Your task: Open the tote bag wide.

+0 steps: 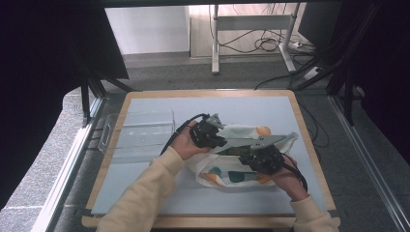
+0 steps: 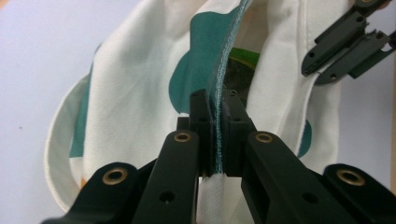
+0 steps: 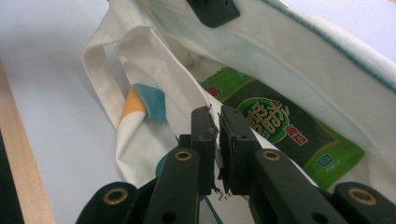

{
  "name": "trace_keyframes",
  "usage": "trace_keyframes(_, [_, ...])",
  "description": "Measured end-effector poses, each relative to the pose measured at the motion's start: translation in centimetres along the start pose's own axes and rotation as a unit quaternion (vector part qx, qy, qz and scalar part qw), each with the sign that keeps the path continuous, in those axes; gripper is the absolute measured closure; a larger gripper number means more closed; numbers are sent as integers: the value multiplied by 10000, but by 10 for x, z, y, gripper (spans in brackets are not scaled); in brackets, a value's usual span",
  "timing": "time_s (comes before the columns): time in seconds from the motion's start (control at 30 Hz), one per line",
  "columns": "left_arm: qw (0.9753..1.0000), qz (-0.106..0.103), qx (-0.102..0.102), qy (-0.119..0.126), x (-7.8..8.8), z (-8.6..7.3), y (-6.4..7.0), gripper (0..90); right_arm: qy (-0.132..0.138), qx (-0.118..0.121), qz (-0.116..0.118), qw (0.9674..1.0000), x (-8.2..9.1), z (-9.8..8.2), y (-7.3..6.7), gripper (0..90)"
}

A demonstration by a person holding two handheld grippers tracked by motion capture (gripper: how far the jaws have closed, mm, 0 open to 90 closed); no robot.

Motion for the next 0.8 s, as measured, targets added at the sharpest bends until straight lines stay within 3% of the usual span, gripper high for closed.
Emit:
trace_keyframes(0.47, [9990, 392, 131, 140, 4, 8, -16, 863, 16, -49, 32, 10000, 2, -1, 0, 837])
trace_keyframes(0.8, [9983, 557, 140, 83, 5, 8, -27, 863, -6, -15, 56, 10000, 2, -2, -1, 838])
Point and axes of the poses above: each handheld gripper's, and its own axes: x roughly backward along the jaws, z roughly out of its top, y roughly to its right, the point moved 1 cm from there along -x, roughly forward along the jaws, and after that the axes turned 6 degrees about y, right-handed, at the moved point
